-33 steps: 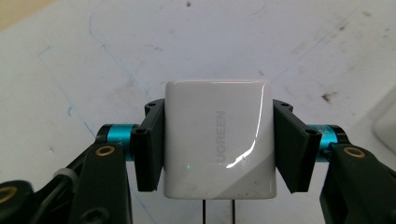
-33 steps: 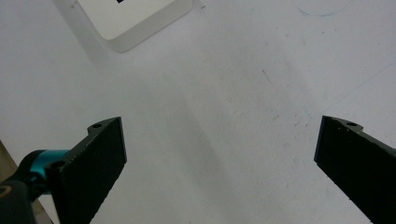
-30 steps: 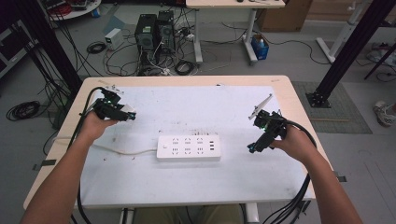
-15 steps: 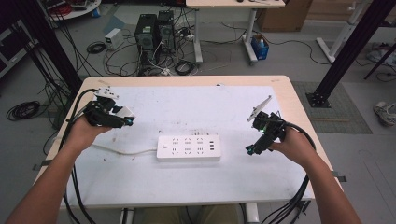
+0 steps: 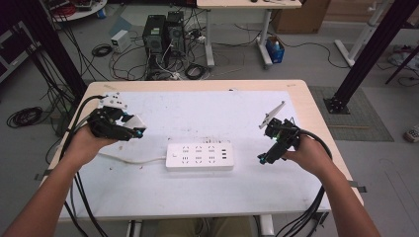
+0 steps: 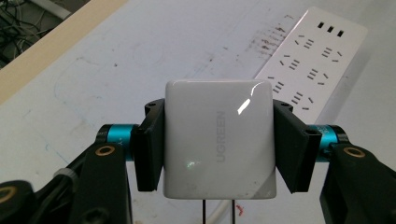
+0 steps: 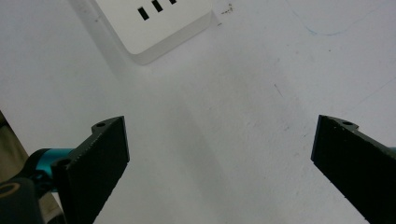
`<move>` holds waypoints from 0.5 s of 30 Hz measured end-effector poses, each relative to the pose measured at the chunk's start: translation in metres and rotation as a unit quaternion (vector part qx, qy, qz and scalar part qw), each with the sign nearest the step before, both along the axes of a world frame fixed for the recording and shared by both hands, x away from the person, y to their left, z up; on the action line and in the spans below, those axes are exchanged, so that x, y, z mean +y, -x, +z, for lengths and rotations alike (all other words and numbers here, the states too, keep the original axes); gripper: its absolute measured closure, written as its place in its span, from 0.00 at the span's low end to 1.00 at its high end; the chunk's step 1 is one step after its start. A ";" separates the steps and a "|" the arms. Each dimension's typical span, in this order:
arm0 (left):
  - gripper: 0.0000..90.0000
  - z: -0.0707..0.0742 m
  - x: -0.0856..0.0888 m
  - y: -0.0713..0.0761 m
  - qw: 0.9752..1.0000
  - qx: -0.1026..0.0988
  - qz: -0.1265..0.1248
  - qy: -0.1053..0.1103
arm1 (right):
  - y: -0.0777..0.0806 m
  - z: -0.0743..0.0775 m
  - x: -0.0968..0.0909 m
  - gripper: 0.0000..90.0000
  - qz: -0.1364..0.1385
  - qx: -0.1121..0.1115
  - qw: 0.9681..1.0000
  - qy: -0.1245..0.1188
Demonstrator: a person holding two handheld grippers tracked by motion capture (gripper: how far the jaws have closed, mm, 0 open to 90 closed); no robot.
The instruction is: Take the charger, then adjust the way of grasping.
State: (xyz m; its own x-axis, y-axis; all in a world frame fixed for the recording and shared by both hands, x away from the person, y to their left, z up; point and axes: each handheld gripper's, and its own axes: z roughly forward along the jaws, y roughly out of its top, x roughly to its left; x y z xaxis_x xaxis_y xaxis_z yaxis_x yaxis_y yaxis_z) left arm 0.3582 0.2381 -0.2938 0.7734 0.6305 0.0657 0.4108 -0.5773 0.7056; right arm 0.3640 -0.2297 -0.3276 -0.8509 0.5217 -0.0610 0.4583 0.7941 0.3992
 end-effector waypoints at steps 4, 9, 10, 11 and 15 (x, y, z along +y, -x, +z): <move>0.47 0.001 -0.006 0.000 1.000 -0.001 -0.011 0.003 | -0.001 0.002 0.000 0.04 -0.016 0.002 1.000 -0.018; 0.47 0.003 -0.014 0.000 1.000 -0.001 -0.030 -0.006 | 0.001 0.004 0.004 0.04 -0.021 -0.006 0.999 -0.025; 0.47 0.003 -0.016 0.000 0.999 -0.001 -0.036 -0.005 | 0.003 0.004 0.007 0.04 -0.022 -0.008 0.999 -0.034; 0.47 0.003 -0.018 0.000 0.999 -0.001 -0.041 -0.004 | 0.003 0.004 0.007 0.04 -0.022 -0.008 0.999 -0.034; 0.47 0.004 -0.029 0.000 0.997 -0.007 -0.076 -0.004 | 0.008 0.006 0.017 0.04 -0.040 -0.016 0.998 -0.048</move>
